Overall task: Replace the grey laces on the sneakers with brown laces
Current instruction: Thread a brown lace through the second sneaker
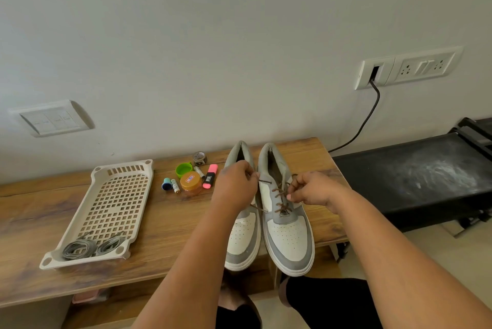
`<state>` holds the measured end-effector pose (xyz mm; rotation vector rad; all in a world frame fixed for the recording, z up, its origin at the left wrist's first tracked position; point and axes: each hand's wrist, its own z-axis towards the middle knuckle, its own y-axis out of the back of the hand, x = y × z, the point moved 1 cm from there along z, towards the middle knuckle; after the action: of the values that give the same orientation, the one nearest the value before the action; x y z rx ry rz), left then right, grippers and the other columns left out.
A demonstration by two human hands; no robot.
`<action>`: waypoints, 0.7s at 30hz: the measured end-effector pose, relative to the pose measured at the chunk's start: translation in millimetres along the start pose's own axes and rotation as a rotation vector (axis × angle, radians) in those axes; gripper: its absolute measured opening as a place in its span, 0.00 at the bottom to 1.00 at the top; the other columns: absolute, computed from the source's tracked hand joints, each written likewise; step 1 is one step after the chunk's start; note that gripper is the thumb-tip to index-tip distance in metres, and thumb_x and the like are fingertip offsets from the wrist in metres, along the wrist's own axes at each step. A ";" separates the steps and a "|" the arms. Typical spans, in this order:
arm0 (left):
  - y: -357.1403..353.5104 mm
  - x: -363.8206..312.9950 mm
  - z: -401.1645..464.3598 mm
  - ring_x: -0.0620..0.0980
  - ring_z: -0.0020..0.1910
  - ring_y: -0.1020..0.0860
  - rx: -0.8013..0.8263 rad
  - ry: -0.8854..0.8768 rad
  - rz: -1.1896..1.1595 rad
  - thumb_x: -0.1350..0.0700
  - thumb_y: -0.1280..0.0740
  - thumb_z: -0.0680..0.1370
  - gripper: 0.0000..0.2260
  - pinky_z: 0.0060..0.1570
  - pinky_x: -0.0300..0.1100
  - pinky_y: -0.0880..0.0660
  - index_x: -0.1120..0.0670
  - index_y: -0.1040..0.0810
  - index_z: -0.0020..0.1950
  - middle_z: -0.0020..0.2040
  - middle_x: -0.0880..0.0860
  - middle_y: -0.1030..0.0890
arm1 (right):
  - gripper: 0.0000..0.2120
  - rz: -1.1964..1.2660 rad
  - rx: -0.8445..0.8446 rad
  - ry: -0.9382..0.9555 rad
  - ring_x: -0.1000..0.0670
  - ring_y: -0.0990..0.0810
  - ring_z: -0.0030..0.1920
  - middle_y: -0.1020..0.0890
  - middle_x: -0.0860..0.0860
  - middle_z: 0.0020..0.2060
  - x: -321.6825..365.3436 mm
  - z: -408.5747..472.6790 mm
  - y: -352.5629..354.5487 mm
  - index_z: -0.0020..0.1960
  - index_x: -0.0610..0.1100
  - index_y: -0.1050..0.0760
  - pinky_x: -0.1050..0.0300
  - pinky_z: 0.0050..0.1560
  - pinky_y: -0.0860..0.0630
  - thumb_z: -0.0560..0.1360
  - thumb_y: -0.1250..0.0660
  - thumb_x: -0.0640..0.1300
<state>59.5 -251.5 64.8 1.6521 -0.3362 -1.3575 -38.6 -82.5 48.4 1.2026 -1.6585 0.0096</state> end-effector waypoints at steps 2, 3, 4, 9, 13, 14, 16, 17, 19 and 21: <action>4.8 1.7 -1.4 0.48 0.44 0.24 -0.074 0.023 0.120 0.53 0.36 0.81 0.08 0.40 0.39 0.30 0.56 0.22 0.54 0.46 0.51 0.21 | 0.09 -0.088 0.005 0.022 0.52 0.21 0.47 0.18 0.51 0.44 1.2 -1.0 -0.6 0.47 0.46 0.20 0.49 0.59 0.23 0.69 0.23 0.42; 5.6 2.6 -2.5 0.51 0.50 0.24 -0.111 0.017 0.185 0.53 0.36 0.80 0.08 0.45 0.41 0.29 0.56 0.23 0.55 0.51 0.53 0.22 | 0.09 -0.107 -0.003 0.031 0.52 0.21 0.47 0.18 0.52 0.44 1.8 -1.3 -1.1 0.46 0.46 0.20 0.50 0.59 0.22 0.69 0.22 0.43; 5.4 2.7 -4.0 0.53 0.54 0.26 -0.141 -0.004 0.248 0.54 0.36 0.80 0.09 0.49 0.44 0.28 0.56 0.23 0.57 0.55 0.54 0.23 | 0.09 -0.120 -0.019 0.038 0.52 0.21 0.47 0.18 0.52 0.44 2.0 -1.0 -1.8 0.46 0.46 0.20 0.50 0.58 0.22 0.69 0.22 0.43; -3.9 -7.7 -9.9 0.49 0.53 0.25 -0.074 -0.056 0.165 0.51 0.30 0.77 0.08 0.49 0.40 0.28 0.53 0.21 0.53 0.52 0.50 0.23 | 0.05 -0.144 -0.058 0.092 0.56 0.23 0.42 0.19 0.54 0.41 2.8 -3.0 -1.9 0.46 0.47 0.21 0.60 0.46 0.25 0.72 0.25 0.44; -24.6 -10.3 -14.6 0.45 0.45 0.22 0.209 0.004 0.066 0.49 0.26 0.74 0.08 0.51 0.43 0.21 0.50 0.22 0.45 0.45 0.48 0.20 | 0.02 -0.226 -0.046 0.136 0.57 0.24 0.41 0.20 0.53 0.42 5.3 -8.0 2.1 0.46 0.48 0.23 0.62 0.41 0.29 0.76 0.30 0.44; -29.4 -9.3 -15.3 0.46 0.47 0.22 0.243 0.014 0.083 0.47 0.25 0.73 0.09 0.51 0.44 0.22 0.49 0.22 0.45 0.47 0.48 0.20 | 0.02 -0.255 -0.045 0.142 0.56 0.24 0.41 0.20 0.53 0.43 6.0 -8.9 2.8 0.46 0.48 0.23 0.62 0.41 0.29 0.77 0.31 0.44; -35.7 -7.6 -16.1 0.47 0.49 0.22 0.297 0.037 0.103 0.46 0.23 0.70 0.13 0.50 0.43 0.22 0.49 0.23 0.46 0.48 0.49 0.20 | 0.01 -0.309 -0.037 0.147 0.57 0.25 0.42 0.21 0.53 0.44 7.9 -10.3 3.3 0.48 0.48 0.24 0.63 0.40 0.30 0.78 0.33 0.44; -38.1 -6.2 -15.6 0.47 0.49 0.22 0.320 0.048 0.100 0.46 0.22 0.69 0.14 0.50 0.43 0.22 0.49 0.23 0.46 0.49 0.49 0.20 | 0.01 -0.326 -0.033 0.149 0.57 0.25 0.42 0.21 0.53 0.44 8.9 -10.9 3.2 0.49 0.48 0.24 0.63 0.39 0.31 0.79 0.34 0.44; -40.7 -3.9 -14.7 0.46 0.48 0.22 0.340 0.064 0.070 0.47 0.22 0.69 0.14 0.50 0.42 0.22 0.50 0.23 0.47 0.48 0.48 0.20 | 0.01 -0.318 -0.038 0.151 0.58 0.24 0.42 0.20 0.54 0.44 9.9 -11.0 2.8 0.49 0.48 0.24 0.63 0.39 0.31 0.79 0.34 0.44; -42.2 -3.1 -14.7 0.45 0.44 0.22 0.322 0.085 -0.003 0.47 0.24 0.72 0.11 0.45 0.41 0.23 0.51 0.21 0.46 0.44 0.48 0.20 | 0.02 -0.295 -0.049 0.151 0.57 0.22 0.43 0.19 0.54 0.44 9.7 -10.6 2.8 0.50 0.47 0.23 0.64 0.39 0.30 0.78 0.33 0.44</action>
<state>57.2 -220.3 32.8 1.9686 -0.5236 -1.2792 -32.6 -82.2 61.8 1.3644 -1.3320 -0.1206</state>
